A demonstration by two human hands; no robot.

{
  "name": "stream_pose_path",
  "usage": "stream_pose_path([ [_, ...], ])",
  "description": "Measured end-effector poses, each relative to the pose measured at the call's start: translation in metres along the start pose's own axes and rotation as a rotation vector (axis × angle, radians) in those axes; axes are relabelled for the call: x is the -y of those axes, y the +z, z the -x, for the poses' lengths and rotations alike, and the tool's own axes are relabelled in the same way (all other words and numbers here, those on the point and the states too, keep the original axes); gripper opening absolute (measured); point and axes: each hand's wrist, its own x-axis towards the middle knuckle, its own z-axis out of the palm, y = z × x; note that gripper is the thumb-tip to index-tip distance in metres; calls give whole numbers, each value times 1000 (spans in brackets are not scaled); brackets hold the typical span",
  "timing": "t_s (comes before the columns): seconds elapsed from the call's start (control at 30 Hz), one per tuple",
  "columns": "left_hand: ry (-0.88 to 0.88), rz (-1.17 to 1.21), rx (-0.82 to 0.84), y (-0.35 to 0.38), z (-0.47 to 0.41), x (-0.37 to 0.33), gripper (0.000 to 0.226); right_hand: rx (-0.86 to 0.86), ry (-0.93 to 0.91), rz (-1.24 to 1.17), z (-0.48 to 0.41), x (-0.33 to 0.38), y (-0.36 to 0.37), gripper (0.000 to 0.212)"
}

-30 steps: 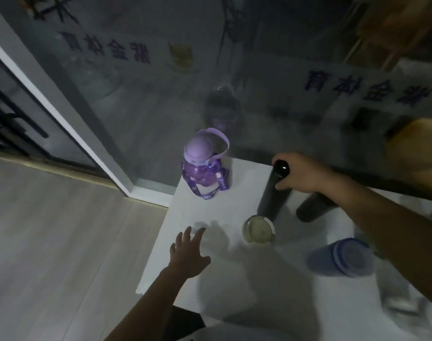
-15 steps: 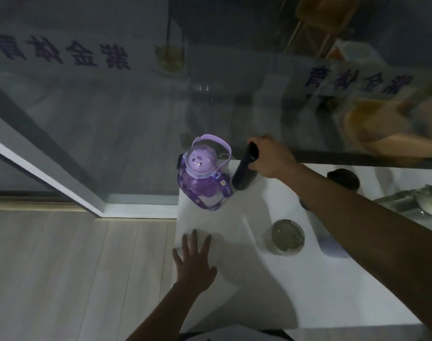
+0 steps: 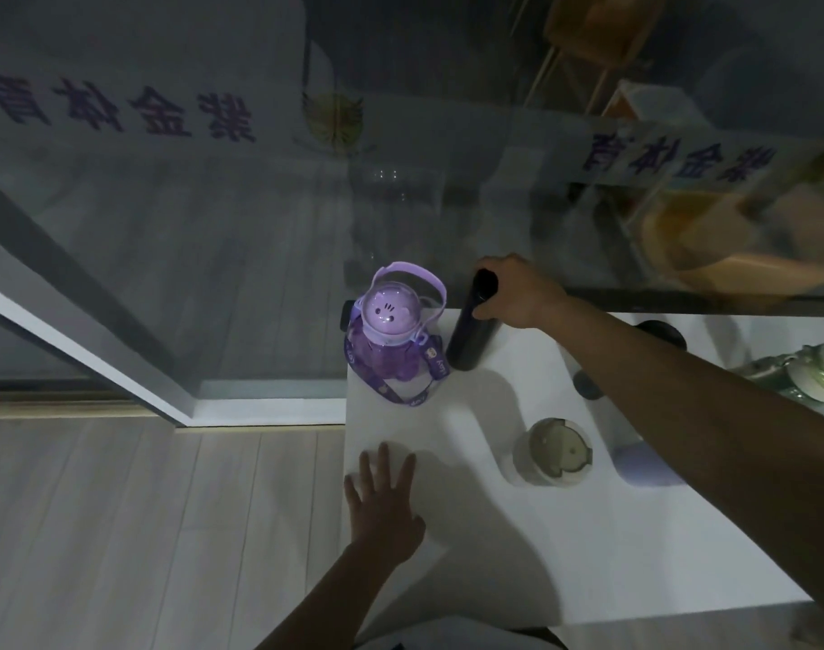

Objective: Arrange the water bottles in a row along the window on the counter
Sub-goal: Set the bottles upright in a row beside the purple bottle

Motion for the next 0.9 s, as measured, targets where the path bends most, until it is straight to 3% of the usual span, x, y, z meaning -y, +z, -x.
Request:
stream_pose_path([
  [0.13,9,12,-2,2,-3,-4,85,6,13,0,2,-5,0,58],
  [0.3,-4,15,-7,3,-7,-16,86,18,29,-115,17,-16,-11,88],
  [0.5,-58,21,16,4,-15,-29,89,-200,20,-276,90,-47,-5,77],
  [0.73,-117,-5,-25,8,-17,-37,89,91,-1,-241,175,-104,74,95],
  [0.9,-117,-14,-36,8,-19,-35,90,82,-85,-238,192,-121,102,95],
])
